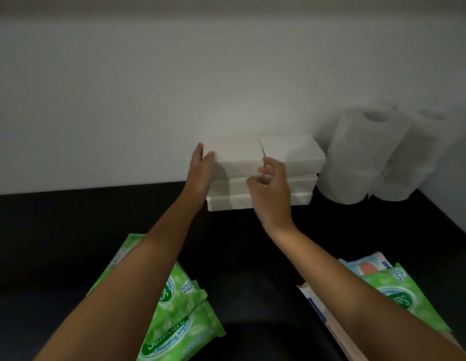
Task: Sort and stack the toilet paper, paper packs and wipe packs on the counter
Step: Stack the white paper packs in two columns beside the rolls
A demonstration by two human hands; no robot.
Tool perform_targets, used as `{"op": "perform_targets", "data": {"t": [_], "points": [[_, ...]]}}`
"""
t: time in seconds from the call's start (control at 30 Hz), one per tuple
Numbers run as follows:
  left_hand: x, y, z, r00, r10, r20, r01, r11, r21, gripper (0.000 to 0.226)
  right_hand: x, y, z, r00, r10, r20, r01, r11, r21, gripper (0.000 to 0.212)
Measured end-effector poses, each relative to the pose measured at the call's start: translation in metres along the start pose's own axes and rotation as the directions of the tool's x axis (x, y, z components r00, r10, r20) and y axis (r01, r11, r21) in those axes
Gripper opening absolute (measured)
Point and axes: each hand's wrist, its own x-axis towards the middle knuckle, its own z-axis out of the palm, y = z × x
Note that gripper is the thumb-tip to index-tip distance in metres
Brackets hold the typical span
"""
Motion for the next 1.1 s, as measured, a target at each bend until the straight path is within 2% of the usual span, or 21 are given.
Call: {"op": "perform_targets", "data": {"t": [0.07, 0.13, 0.2, 0.3, 0.37, 0.43, 0.8, 1.1], "points": [[0.001, 0.0, -0.002, 1.0, -0.014, 0.005, 0.014, 1.0, -0.006, 0.052, 0.009, 0.002, -0.014, 0.98, -0.113, -0.163, 0.101, 0.991, -0.083, 0.044], [0.003, 0.0, -0.004, 1.0, -0.026, 0.01, 0.026, 1.0, -0.013, 0.052, 0.025, 0.008, -0.031, 0.925, -0.212, -0.316, 0.143, 0.963, -0.228, 0.047], [0.004, -0.001, -0.004, 0.999, -0.032, 0.015, 0.033, 0.999, -0.019, 0.052, 0.042, 0.014, -0.047, 0.914, -0.156, -0.374, 0.062, 0.966, -0.252, 0.052], [0.006, -0.001, -0.005, 0.999, -0.036, 0.021, 0.037, 0.998, -0.047, 0.053, 0.063, 0.023, -0.065, 0.952, 0.011, -0.305, -0.088, 0.967, -0.239, 0.066], [0.005, -0.001, -0.005, 0.999, -0.039, 0.02, 0.04, 0.998, -0.046, 0.052, 0.072, 0.028, -0.07, 0.971, 0.051, -0.233, -0.095, 0.979, -0.18, 0.07], [0.005, 0.0, -0.005, 0.999, -0.041, 0.019, 0.042, 0.998, -0.046, 0.052, 0.076, 0.029, -0.073, 0.977, 0.072, -0.199, -0.102, 0.984, -0.145, 0.064], [0.009, -0.001, -0.01, 0.998, -0.044, 0.052, 0.046, 0.998, -0.047, 0.053, 0.077, 0.032, -0.072, 0.966, 0.032, -0.257, -0.086, 0.975, -0.203, 0.066], [0.015, -0.003, -0.014, 0.996, -0.054, 0.065, 0.054, 0.998, -0.011, 0.055, 0.077, 0.033, -0.07, 0.969, 0.019, -0.247, -0.076, 0.971, -0.225, 0.068]]}}
